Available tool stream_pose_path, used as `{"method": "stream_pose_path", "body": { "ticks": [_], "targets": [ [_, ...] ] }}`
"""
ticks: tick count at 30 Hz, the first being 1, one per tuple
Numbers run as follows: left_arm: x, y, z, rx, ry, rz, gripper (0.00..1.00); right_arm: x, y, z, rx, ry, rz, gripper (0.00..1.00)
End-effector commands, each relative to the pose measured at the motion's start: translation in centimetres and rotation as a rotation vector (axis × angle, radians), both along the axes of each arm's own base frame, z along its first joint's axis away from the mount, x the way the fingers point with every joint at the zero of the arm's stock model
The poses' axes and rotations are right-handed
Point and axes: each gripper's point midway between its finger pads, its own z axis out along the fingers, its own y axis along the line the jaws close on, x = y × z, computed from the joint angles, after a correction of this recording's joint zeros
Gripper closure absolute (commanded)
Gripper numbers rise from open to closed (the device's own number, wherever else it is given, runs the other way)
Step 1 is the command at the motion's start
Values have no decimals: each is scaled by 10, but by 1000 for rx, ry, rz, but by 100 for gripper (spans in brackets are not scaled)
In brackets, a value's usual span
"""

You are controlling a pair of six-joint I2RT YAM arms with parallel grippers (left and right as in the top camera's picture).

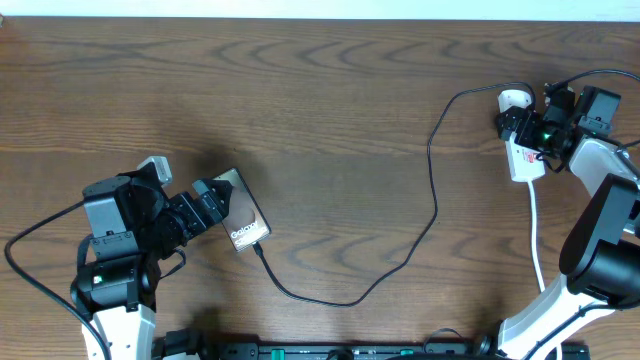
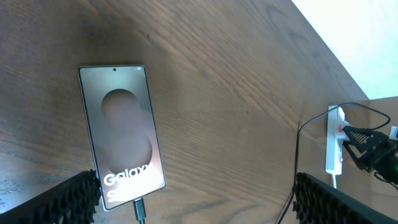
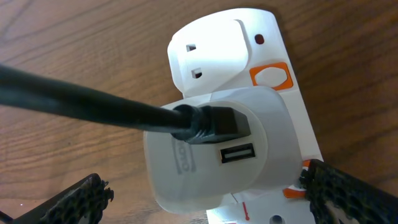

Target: Plug charger to phone and switch on socket

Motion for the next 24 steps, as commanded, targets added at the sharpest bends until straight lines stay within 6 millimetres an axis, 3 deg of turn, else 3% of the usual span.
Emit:
{"method": "stream_pose_path", "body": {
  "ticks": [1, 24],
  "targets": [
    [1, -1, 5, 7, -19, -20, 2, -11, 16, -20, 65, 63, 15, 1],
    [0, -1, 4, 6, -14, -20, 2, -9, 35, -12, 173, 35, 60, 1]
  ]
}}
